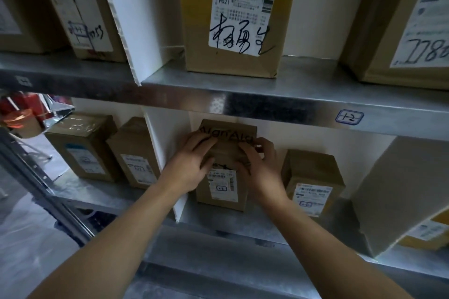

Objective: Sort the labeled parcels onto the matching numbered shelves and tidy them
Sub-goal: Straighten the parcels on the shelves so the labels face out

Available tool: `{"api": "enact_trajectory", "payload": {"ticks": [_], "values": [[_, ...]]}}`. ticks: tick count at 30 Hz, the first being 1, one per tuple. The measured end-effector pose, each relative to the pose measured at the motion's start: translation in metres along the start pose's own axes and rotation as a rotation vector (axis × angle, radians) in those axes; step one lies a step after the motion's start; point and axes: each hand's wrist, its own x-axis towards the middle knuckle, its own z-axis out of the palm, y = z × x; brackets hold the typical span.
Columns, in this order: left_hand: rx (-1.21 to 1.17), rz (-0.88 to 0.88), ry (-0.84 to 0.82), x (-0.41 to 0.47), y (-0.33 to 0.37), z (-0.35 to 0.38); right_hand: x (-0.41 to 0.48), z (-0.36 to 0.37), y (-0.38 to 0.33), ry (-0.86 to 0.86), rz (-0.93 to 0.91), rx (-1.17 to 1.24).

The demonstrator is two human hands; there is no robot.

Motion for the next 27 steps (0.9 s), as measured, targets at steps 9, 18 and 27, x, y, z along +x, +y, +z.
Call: {"api": "enact_trajectory", "payload": {"ticks": [9, 18, 27], "values": [[-0.003, -0.095, -0.098, 0.005, 0.014, -0.015, -0.001, -0.021, -0.001, -0.015, -0.038, -0.066], [-0.027, 0.047, -0.011, 0.029, 0.093, -0.018, -0.025, -0.097, 0.034, 0.051, 0.011, -0.342], [-0.323, -0.030, -0.207, 0.040, 0.162, 0.064, -0.059, -0.135, 0.110, -0.107, 0.289, -0.238]]}}
